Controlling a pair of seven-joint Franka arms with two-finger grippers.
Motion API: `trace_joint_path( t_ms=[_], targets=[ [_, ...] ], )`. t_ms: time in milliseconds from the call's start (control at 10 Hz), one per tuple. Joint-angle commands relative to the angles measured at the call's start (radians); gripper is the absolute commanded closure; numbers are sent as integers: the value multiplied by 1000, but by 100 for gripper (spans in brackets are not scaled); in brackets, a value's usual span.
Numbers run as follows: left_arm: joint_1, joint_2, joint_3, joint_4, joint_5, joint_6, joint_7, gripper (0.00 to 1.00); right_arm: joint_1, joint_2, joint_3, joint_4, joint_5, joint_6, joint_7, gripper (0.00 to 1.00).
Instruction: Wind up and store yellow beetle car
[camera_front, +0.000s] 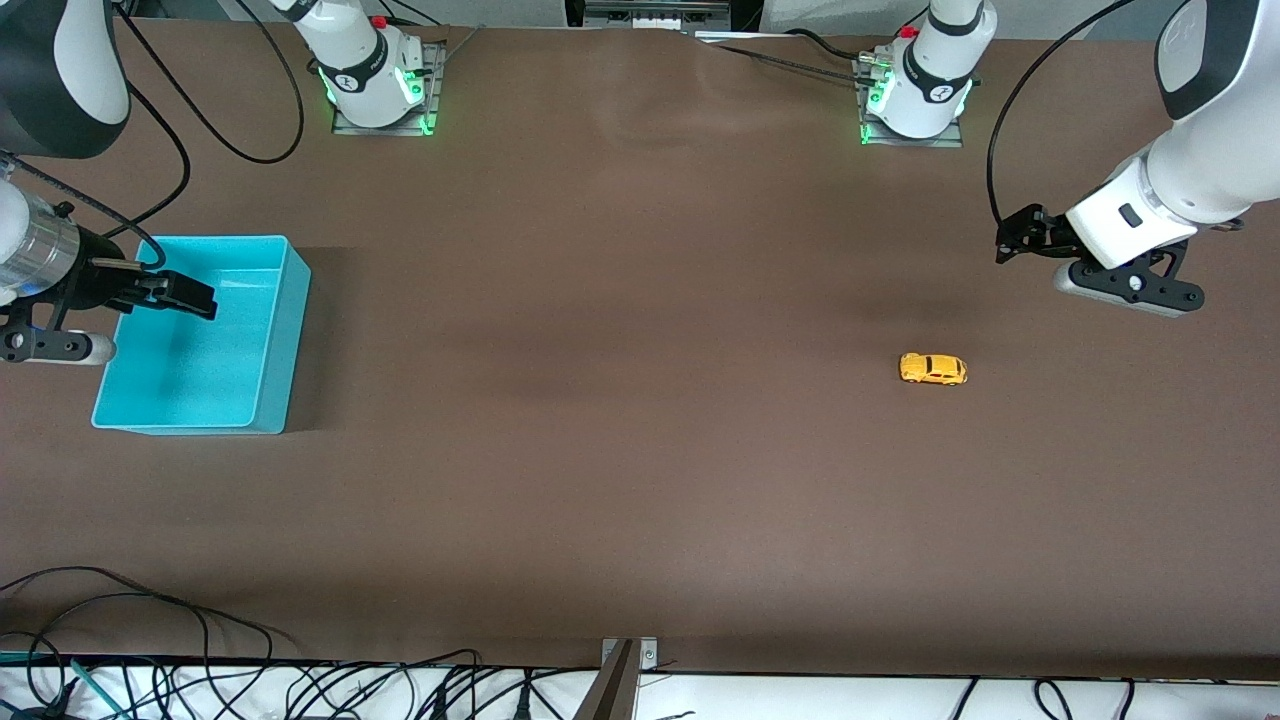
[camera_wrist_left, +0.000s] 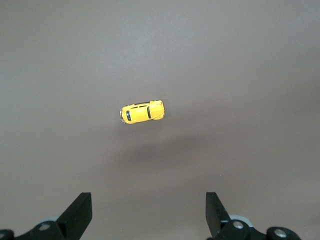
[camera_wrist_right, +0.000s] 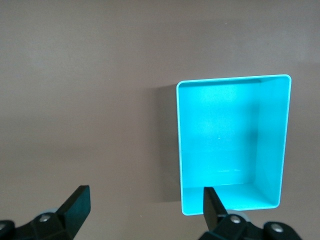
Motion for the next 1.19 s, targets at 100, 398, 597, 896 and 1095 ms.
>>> trace_joint_path(
  t_ms=[100, 398, 597, 896, 1095],
  targets=[
    [8, 32, -4, -15, 9, 16, 208, 0, -6, 8, 3, 23, 20, -17, -6, 0],
    [19, 92, -4, -41, 9, 93, 432, 0, -8, 8, 3, 23, 20, -19, -6, 0],
    [51, 157, -4, -58, 9, 166, 653, 0, -8, 8, 3, 23, 20, -17, -6, 0],
    [62, 168, -4, -244, 9, 433, 831, 0, -8, 8, 3, 23, 20, -17, -6, 0],
    [60, 185, -5, -379, 9, 673, 908, 0, -8, 8, 3, 23, 20, -17, -6, 0]
  ],
)
